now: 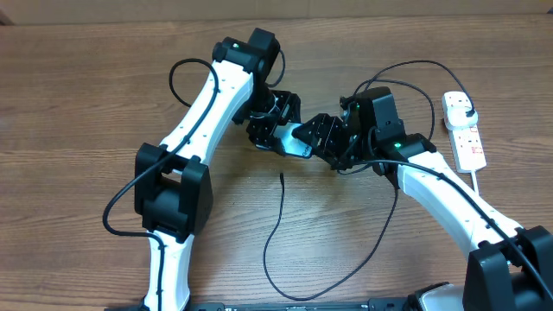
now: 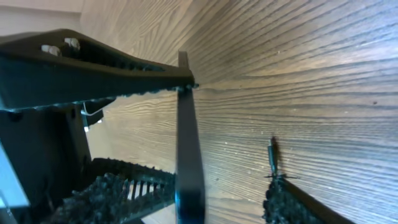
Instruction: Plug charger to phone and switch on socket
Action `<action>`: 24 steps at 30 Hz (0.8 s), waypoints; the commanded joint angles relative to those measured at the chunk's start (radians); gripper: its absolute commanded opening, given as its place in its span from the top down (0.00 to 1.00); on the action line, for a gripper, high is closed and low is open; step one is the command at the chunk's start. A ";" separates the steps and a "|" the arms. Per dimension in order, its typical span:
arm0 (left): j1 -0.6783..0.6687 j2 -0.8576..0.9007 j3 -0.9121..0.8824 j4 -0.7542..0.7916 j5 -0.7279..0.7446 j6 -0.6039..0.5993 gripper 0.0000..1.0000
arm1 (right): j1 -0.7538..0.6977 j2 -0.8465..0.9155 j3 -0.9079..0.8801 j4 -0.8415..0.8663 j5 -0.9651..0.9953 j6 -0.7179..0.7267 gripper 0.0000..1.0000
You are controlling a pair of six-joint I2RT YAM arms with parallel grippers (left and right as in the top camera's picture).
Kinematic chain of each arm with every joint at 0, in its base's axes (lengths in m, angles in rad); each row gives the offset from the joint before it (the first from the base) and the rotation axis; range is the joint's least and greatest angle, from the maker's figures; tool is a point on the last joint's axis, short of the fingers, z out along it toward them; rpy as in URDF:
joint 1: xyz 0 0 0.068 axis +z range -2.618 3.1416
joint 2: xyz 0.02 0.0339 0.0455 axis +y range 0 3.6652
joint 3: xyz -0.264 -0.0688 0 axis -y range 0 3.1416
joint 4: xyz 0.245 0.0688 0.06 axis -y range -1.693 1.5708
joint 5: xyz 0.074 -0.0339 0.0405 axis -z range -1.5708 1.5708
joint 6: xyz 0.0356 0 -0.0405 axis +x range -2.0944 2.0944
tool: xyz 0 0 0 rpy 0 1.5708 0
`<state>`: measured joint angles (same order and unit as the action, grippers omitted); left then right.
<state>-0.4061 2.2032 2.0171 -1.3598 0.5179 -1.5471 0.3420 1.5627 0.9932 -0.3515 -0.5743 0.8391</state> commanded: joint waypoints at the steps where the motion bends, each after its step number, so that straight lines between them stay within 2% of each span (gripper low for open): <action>1: -0.027 -0.006 0.030 0.010 0.034 -0.036 0.96 | 0.006 0.001 0.022 0.003 0.016 0.003 0.30; 4: -0.040 -0.006 0.030 0.012 0.034 -0.056 0.96 | 0.006 0.001 0.022 0.002 0.024 0.002 0.38; 9: -0.053 -0.006 0.030 0.015 0.043 -0.058 0.96 | 0.008 0.001 0.021 -0.006 0.050 0.002 0.44; 14: -0.056 -0.006 0.030 0.038 0.060 -0.058 0.96 | 0.013 0.001 0.021 -0.024 0.077 -0.002 0.63; 24: -0.061 -0.006 0.030 0.041 0.082 -0.058 0.96 | 0.013 0.001 0.021 -0.024 0.088 -0.002 0.76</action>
<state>-0.4587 2.2032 2.0171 -1.3190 0.5514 -1.5913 0.3496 1.5627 0.9932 -0.3820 -0.5037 0.8375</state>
